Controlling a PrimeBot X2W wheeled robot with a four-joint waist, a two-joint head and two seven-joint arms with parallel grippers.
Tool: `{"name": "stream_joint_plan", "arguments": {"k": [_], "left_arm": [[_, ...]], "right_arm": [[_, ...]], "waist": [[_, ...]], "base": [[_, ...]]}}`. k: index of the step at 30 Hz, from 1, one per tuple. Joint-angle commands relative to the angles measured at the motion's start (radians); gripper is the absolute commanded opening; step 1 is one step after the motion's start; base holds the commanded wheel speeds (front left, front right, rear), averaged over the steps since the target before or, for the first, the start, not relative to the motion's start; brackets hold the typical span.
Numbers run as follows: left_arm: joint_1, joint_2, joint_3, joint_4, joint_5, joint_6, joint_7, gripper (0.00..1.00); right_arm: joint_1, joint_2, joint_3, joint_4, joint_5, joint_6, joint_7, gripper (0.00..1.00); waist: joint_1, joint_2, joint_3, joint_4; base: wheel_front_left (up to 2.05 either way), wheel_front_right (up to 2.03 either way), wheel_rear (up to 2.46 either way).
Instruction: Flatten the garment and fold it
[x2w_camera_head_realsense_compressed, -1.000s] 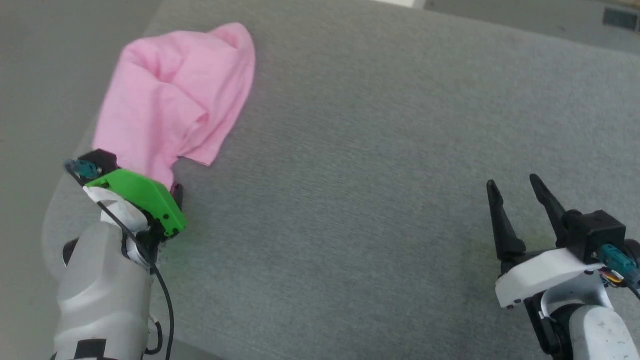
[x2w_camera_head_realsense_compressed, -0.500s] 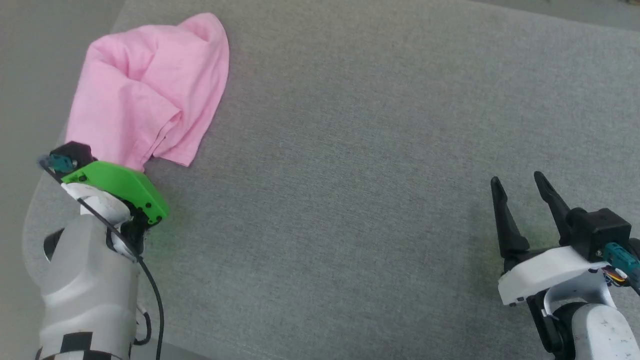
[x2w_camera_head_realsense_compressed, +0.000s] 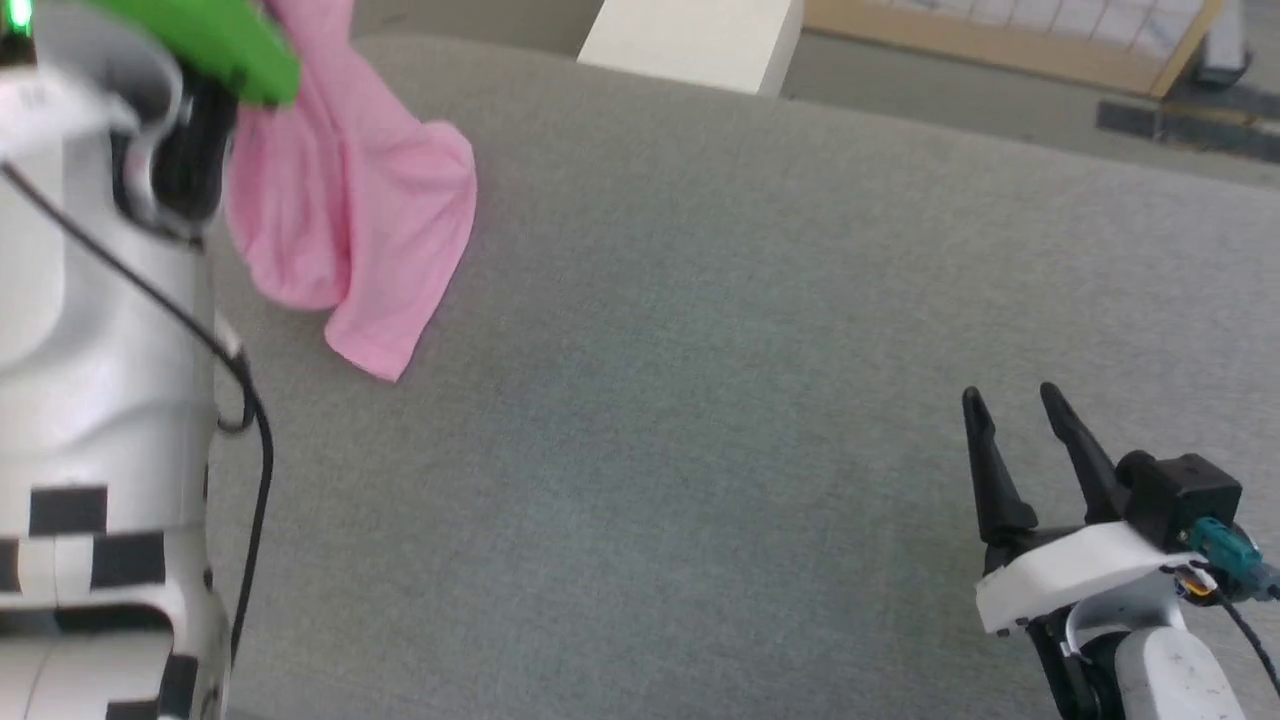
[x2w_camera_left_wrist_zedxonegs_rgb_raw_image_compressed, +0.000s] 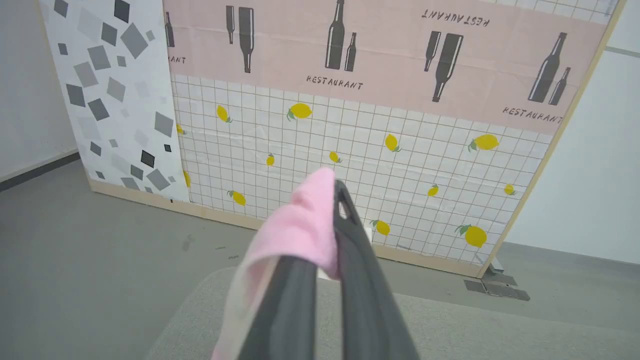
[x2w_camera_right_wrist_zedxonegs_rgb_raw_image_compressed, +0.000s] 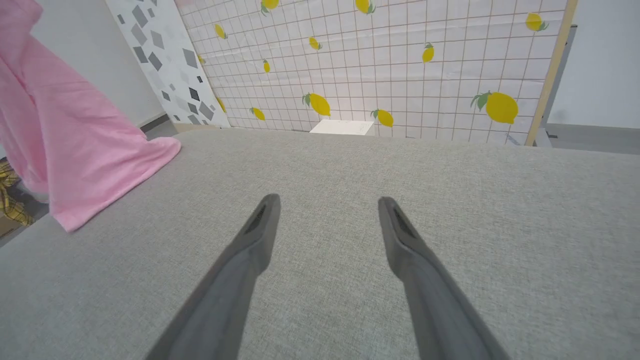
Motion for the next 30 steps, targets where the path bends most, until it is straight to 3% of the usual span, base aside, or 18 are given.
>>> {"name": "stream_joint_plan", "arguments": {"k": [1, 9, 16, 25, 26, 27, 28, 30], "left_arm": [[-0.048, -0.014, -0.020, -0.026, -0.021, -0.009, 0.019, 0.00], [-0.138, -0.125, -0.186, -0.129, -0.143, -0.014, 0.142, 0.00], [0.096, -0.183, -0.467, -0.137, -0.236, -0.015, 0.207, 0.00], [0.405, -0.211, -0.775, 0.096, -0.290, -0.015, 0.219, 0.00], [0.415, -0.212, -0.784, 0.108, -0.302, -0.015, 0.215, 0.08], [0.423, -0.213, -0.782, 0.116, -0.324, -0.015, 0.202, 0.83], [0.421, -0.214, -0.776, 0.114, -0.338, -0.015, 0.185, 1.00], [0.407, -0.214, -0.751, 0.085, -0.391, -0.014, 0.137, 1.00]], "right_arm": [[0.000, 0.000, -0.001, 0.011, 0.011, -0.002, -0.014, 1.00], [-0.004, 0.000, -0.010, 0.062, 0.031, -0.002, -0.050, 1.00], [-0.001, 0.000, -0.032, 0.080, 0.036, -0.002, -0.065, 1.00], [0.002, 0.000, -0.020, 0.089, 0.054, -0.002, -0.072, 1.00], [0.002, 0.000, -0.019, 0.091, 0.055, -0.002, -0.073, 1.00], [0.004, 0.000, -0.019, 0.093, 0.056, -0.002, -0.075, 1.00], [0.005, 0.000, -0.021, 0.094, 0.058, -0.002, -0.077, 1.00], [0.010, 0.000, -0.025, 0.100, 0.060, -0.002, -0.079, 1.00]], "waist": [[0.0000, 0.0000, -0.061, -0.065], [0.0000, 0.0000, -0.089, -0.184], [0.0000, 0.0000, -0.089, -0.275], [0.0000, 0.0000, -0.074, -0.352], [0.0000, 0.0000, -0.074, -0.353], [0.0000, 0.0000, -0.074, -0.353], [0.0000, 0.0000, -0.074, -0.351], [0.0000, 0.0000, -0.080, -0.341]], "base": [[0.00, 0.00, 0.00], [0.00, 0.00, 0.00], [0.00, 0.00, 0.00], [0.00, 0.00, 0.00], [0.00, 0.00, 0.00], [0.00, 0.00, 0.00], [0.00, 0.00, 0.00], [0.00, 0.00, 0.00]]}}
